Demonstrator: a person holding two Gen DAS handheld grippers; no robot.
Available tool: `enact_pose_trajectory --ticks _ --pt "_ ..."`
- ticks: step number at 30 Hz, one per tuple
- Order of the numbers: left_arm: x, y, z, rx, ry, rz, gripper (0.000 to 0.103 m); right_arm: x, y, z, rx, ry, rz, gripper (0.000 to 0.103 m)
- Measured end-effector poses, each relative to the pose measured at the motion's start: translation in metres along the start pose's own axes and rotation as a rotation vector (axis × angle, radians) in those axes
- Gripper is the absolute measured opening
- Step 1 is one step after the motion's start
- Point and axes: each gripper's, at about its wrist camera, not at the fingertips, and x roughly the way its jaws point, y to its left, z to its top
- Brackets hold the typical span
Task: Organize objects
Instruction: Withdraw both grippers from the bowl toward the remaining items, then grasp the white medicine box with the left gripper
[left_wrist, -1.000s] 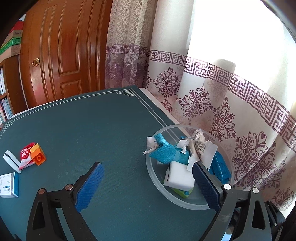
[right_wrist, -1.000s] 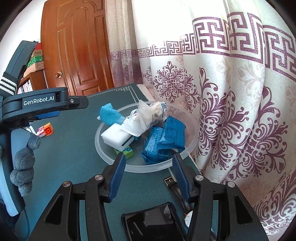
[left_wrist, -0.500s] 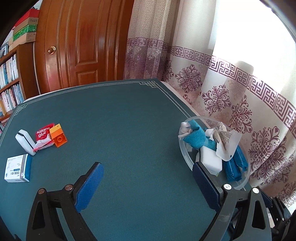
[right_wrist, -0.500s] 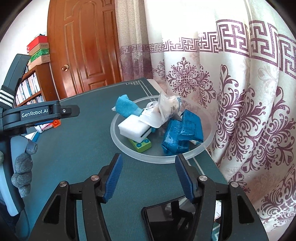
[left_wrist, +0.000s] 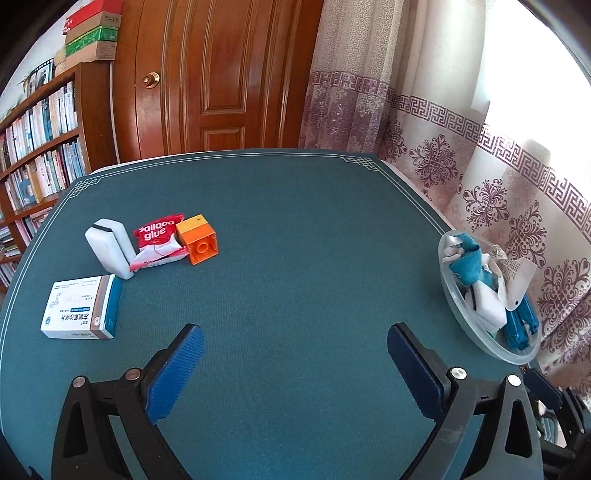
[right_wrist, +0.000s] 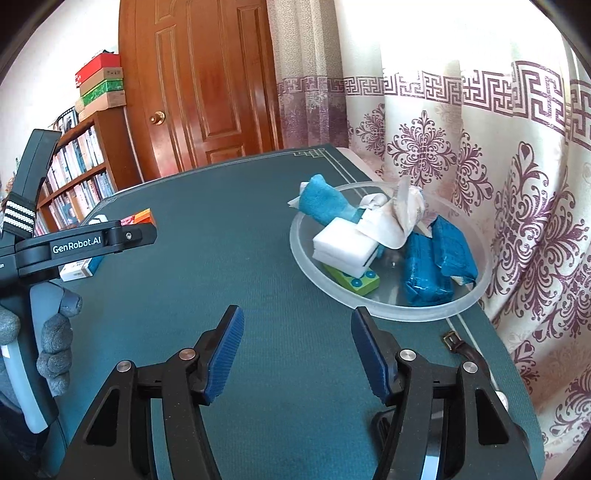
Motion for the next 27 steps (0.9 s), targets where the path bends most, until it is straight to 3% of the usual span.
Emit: enact_pose_trajectory --ticks 4,27 --pt "0.001 0.027 -0.003 -0.034 0.004 0.036 0.102 0.005 0.018 0.000 -0.021 0.011 0.026 0.066" --pt "-0.001 0.182 -0.021 -0.227 -0.007 0.305 0.102 0.025 0.073 -0.005 -0.101 0.070 0.077 0.067"
